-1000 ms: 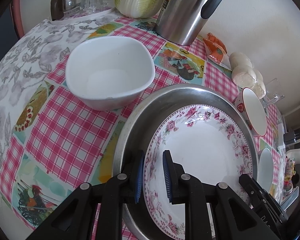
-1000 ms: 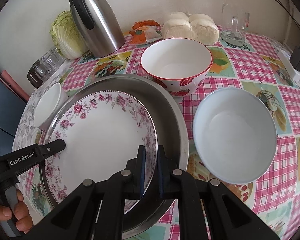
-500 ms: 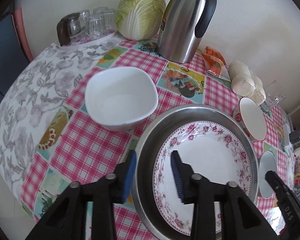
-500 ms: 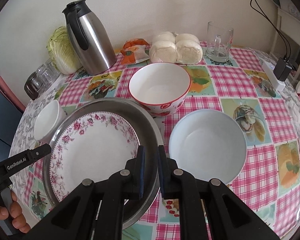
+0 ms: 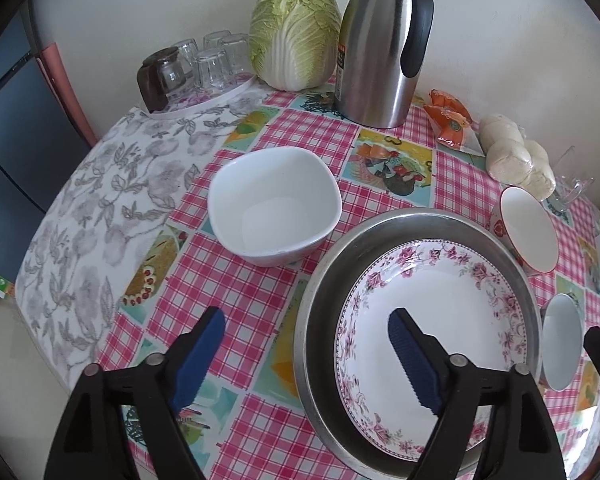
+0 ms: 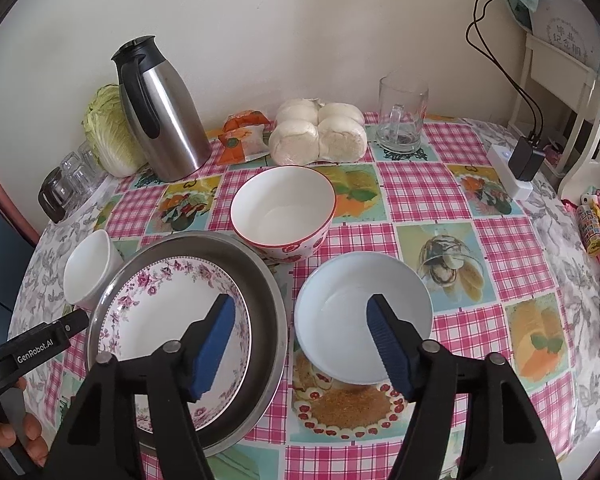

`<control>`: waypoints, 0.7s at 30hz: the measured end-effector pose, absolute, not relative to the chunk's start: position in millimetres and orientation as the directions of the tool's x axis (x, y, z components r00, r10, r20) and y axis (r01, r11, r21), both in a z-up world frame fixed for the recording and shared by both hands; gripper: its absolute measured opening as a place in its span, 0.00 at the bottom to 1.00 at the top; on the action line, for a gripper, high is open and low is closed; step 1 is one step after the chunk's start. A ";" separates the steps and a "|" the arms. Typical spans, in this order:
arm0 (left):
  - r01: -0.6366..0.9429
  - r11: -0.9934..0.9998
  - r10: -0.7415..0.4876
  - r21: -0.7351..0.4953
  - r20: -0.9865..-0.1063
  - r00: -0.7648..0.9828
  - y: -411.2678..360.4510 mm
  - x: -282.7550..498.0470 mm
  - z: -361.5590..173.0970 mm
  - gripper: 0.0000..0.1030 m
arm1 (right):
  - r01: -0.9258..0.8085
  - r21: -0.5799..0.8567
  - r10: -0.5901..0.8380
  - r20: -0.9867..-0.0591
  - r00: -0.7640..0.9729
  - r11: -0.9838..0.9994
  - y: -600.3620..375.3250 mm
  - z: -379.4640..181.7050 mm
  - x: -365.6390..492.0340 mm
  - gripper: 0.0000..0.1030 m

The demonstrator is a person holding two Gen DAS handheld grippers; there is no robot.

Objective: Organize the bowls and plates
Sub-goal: 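Move both tools to the rim of the red-rimmed white bowl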

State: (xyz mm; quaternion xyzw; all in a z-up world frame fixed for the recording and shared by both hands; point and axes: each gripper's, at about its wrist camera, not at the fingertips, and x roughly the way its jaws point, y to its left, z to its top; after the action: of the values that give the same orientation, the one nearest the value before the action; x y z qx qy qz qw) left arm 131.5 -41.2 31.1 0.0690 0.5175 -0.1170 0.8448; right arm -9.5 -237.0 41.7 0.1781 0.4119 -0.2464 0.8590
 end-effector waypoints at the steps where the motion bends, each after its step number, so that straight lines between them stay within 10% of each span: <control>1: 0.269 0.963 -0.118 0.005 -0.890 0.441 -42.2 131.1 31.3 0.91 | 0.568 0.097 -0.280 -0.795 0.539 0.817 -236.8 42.1 -9.6 0.76; 11: 0.228 0.963 -0.008 0.142 -0.834 0.552 -43.2 127.0 35.8 1.00 | 0.536 0.024 -0.331 -0.762 0.556 0.844 -229.3 46.0 -8.6 0.97; 21: 0.236 0.963 -0.039 0.131 -0.800 0.599 -58.0 129.8 47.1 1.00 | 0.539 0.047 -0.335 -0.738 0.586 0.841 -235.2 44.2 -5.7 0.97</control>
State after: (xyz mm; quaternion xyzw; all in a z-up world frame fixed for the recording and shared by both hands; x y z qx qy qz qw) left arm 129.8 -58.0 47.1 0.1122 0.4410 -0.0775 0.8871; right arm -5.7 -235.2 44.2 0.1341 0.3814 -0.2483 0.8803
